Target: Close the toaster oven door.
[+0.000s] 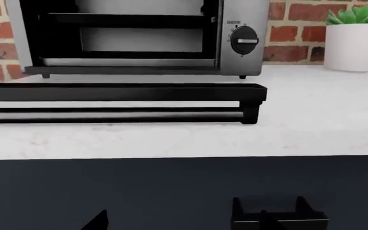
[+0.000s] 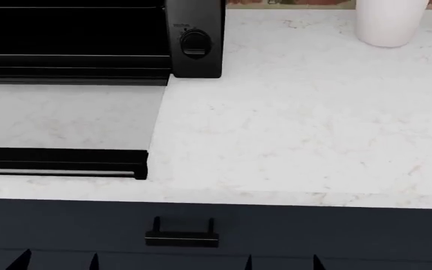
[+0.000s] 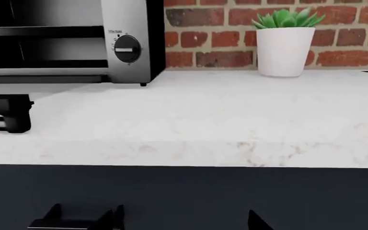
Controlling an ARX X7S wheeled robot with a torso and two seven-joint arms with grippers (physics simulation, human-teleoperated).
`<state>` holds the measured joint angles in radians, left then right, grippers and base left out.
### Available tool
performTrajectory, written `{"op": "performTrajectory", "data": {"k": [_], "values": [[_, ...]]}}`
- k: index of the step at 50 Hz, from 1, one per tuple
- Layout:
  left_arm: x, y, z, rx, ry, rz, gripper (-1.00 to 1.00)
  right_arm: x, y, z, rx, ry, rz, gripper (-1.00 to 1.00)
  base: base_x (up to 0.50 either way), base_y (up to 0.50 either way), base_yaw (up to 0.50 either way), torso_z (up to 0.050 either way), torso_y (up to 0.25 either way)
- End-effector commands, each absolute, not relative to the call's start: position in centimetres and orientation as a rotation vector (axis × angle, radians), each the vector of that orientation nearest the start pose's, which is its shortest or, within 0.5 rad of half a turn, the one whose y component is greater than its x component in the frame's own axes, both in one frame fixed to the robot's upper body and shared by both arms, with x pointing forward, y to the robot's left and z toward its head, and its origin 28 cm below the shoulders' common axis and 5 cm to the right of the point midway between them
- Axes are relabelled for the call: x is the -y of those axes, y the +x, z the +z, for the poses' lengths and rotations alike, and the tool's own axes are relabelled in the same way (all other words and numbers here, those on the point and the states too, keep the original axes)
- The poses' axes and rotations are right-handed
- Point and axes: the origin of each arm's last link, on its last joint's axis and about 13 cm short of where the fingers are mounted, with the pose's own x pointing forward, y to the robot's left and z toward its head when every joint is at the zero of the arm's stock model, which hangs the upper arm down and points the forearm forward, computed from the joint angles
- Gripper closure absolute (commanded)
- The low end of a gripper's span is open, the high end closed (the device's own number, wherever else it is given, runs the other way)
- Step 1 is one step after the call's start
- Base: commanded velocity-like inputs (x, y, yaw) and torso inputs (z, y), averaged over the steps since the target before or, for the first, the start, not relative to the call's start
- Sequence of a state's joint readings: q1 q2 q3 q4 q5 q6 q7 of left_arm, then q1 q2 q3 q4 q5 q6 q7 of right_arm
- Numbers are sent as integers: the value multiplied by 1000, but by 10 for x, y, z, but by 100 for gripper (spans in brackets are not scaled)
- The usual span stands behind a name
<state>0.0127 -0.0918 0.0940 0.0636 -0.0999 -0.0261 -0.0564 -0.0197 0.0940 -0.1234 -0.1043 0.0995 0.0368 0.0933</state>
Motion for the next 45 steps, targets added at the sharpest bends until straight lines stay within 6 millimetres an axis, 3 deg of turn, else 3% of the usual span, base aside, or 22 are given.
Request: {"op": "performTrajectory", "data": {"k": [1,4,6,9,13,18,19,24,25,37,45], "values": [[-207,206,23,19,-11,-53,-100,91,204,31,49,18,47,-100,0,0,0,50,0],[-207,207,26,26,-9,-44,-100,91,204,35,56,12,46,-100,0,0,0,50,0],[-210,210,35,22,-28,-24,-100,93,206,50,91,-2,36,-100,0,0,0,25,0],[-216,221,65,43,-14,2,-100,99,210,81,146,-24,18,-100,0,0,0,0,0],[-222,227,105,73,-20,-9,-100,107,215,109,206,-47,-5,-100,0,0,0,0,0],[-229,237,139,90,-27,-18,-100,118,221,146,303,-83,-30,-100,0,0,0,0,0],[-231,239,150,84,-26,-27,-100,122,221,163,346,-85,-40,-100,0,0,0,0,0],[-239,245,175,80,-48,-63,-100,133,220,199,434,-113,-72,-100,0,0,0,0,0],[-243,249,182,84,-46,-57,-100,137,218,214,475,-120,-88,-100,0,0,0,0,0],[-261,272,207,130,65,-62,-100,166,174,316,732,-203,-214,-100,0,0,0,0,0],[-264,276,219,120,64,-101,-100,172,142,339,794,-230,-263,-100,0,0,0,0,0]]}}
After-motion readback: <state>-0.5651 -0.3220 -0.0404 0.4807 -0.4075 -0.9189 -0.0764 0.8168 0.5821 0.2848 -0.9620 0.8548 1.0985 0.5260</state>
